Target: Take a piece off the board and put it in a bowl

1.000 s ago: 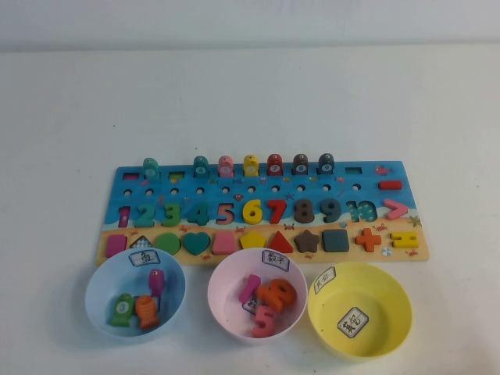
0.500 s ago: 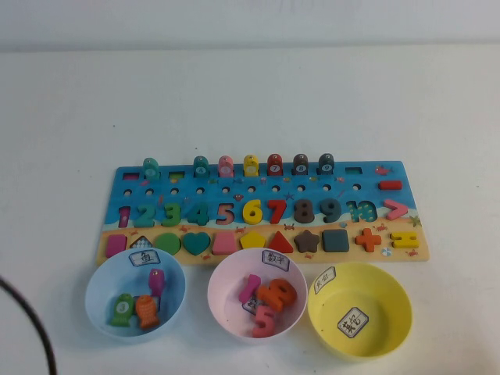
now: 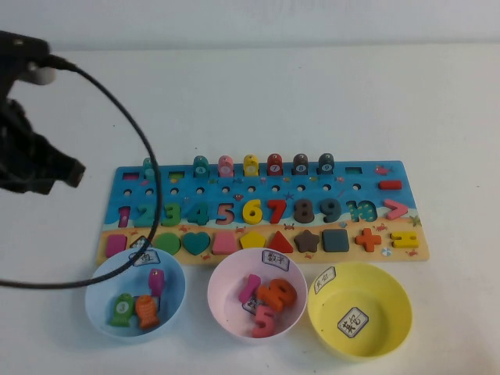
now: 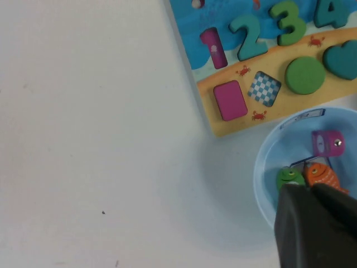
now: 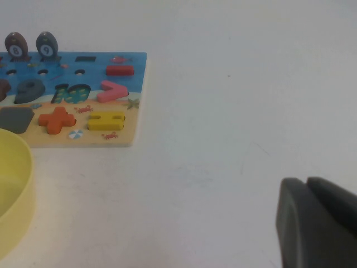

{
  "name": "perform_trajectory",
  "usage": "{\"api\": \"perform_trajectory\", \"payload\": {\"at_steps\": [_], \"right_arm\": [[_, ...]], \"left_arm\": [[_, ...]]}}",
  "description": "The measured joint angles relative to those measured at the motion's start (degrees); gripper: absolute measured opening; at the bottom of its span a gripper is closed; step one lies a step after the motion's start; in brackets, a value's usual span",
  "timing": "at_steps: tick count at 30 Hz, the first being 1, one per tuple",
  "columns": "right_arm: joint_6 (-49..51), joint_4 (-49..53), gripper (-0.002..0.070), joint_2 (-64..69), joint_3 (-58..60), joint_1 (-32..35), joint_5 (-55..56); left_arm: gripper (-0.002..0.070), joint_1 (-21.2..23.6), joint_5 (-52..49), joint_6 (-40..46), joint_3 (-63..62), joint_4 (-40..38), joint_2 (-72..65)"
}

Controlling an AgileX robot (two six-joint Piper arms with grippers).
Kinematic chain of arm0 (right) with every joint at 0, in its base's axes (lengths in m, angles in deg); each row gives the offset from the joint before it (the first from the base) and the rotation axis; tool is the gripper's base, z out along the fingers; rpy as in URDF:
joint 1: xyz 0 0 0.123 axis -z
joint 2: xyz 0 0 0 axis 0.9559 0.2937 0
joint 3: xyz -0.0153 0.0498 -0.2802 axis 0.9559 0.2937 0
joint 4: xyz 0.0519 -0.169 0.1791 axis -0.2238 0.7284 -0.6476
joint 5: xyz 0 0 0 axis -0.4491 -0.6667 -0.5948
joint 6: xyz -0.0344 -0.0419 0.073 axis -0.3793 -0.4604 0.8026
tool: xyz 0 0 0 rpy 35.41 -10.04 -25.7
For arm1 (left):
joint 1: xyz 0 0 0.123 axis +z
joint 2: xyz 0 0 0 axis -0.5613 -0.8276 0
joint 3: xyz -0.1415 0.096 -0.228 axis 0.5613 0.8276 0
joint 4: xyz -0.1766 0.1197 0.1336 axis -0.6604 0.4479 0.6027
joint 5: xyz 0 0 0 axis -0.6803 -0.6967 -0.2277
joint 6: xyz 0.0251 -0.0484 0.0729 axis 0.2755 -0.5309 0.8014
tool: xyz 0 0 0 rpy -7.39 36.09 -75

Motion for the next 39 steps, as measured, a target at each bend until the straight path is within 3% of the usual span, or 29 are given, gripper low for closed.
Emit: {"api": "perform_trajectory", "payload": {"at_steps": [5, 12, 26, 39], "right_arm": [[0.00, 0.00, -0.0017, 0.00, 0.00, 0.00, 0.00], [0.00, 0.00, -0.0017, 0.00, 0.00, 0.00, 0.00], [0.00, 0.00, -0.0017, 0.00, 0.00, 0.00, 0.00], [0.00, 0.00, -0.0017, 0.00, 0.00, 0.00, 0.00]], "left_arm": [[-0.0004, -4.73, -2.55, 0.00, -11.56, 4.21, -12.59], [-0.0004, -8.93, -2.63, 0.37, -24.47, 0.87, -26.75], [-0.0004, -17.85, -2.63, 0.70, -25.00, -1.47, -33.93], [-0.0005, -18.24, -2.52, 27.12, -18.04, -0.88, -34.02]]}}
